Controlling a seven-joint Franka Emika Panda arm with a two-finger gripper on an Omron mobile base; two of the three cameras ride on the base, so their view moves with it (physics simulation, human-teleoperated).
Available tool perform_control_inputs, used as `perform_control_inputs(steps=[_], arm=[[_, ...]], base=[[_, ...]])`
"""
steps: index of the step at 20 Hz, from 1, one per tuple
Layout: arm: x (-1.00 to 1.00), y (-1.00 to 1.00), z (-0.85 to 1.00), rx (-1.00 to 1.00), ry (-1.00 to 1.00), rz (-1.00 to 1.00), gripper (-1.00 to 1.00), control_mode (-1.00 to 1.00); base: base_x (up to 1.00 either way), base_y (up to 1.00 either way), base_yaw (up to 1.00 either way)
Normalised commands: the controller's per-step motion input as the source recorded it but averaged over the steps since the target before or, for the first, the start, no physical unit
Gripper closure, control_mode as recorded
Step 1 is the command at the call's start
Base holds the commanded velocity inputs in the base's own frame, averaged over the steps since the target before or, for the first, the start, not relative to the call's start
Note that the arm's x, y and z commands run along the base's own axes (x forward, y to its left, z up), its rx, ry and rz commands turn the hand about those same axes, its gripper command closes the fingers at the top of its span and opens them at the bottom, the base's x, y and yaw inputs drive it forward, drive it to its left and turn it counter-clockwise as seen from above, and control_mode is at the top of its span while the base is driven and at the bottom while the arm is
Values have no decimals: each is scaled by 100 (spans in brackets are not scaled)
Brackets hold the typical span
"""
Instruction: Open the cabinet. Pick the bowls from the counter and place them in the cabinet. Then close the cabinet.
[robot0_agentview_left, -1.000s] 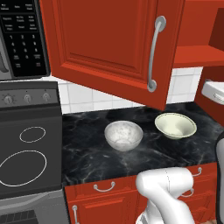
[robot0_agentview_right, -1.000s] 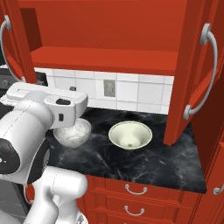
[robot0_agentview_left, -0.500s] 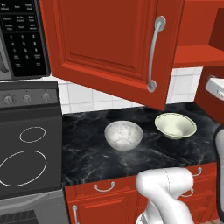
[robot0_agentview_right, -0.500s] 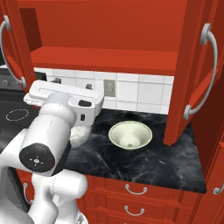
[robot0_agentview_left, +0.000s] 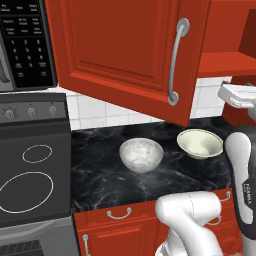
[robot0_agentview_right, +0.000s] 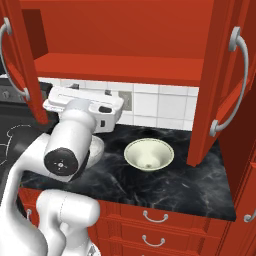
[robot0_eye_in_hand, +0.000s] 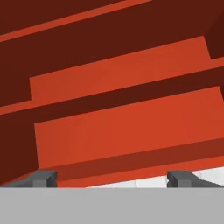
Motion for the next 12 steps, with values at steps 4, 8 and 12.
perform_control_inputs(steps=[4, 8, 12], arm=[[57, 6, -9, 0, 0, 0, -100, -100], [58, 28, -12, 0, 0, 1, -100, -100], [53, 16, -2, -3, 0, 8, -100, -100]], base=[[0, 0, 0], [0, 0, 0], [0, 0, 0]])
